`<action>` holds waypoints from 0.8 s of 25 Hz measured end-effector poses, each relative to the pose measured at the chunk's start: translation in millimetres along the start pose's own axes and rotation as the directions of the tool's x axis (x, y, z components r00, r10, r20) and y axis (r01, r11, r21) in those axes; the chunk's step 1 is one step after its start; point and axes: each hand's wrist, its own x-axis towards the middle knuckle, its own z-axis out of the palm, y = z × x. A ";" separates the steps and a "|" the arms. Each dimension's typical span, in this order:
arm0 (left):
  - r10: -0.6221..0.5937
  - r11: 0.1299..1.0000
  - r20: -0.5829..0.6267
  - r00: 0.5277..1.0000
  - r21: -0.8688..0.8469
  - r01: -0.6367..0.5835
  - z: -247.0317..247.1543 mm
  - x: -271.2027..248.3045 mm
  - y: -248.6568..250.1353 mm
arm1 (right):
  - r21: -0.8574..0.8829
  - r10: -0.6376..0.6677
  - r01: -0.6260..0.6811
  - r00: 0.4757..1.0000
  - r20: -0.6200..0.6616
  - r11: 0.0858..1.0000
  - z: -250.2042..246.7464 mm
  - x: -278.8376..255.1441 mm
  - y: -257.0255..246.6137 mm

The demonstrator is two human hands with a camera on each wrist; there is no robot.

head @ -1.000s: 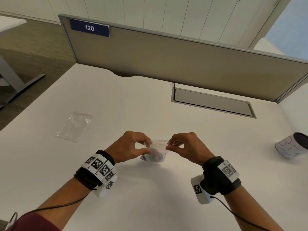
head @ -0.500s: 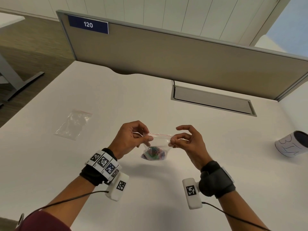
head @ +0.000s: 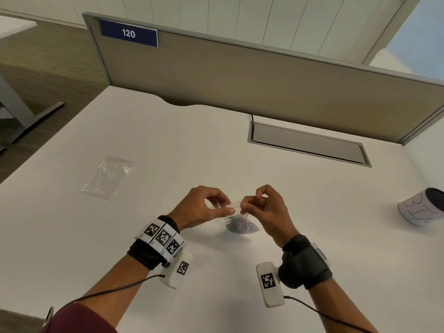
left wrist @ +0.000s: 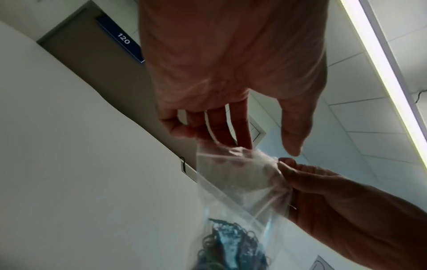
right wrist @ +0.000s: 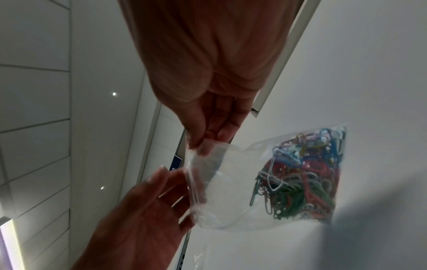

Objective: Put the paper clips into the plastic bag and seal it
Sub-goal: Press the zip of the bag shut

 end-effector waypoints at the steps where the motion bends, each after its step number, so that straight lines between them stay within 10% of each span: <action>1: 0.011 1.000 -0.013 1.000 -0.002 -0.011 2.7 1.6 2.6 | -0.025 -0.011 0.011 1.000 0.006 1.000 0.6 -1.0 -0.7; 20: 0.047 0.997 -0.101 0.994 -0.064 -0.053 16.5 3.1 14.4 | -0.117 -0.090 0.083 0.994 -0.057 0.990 0.5 -5.4 -9.8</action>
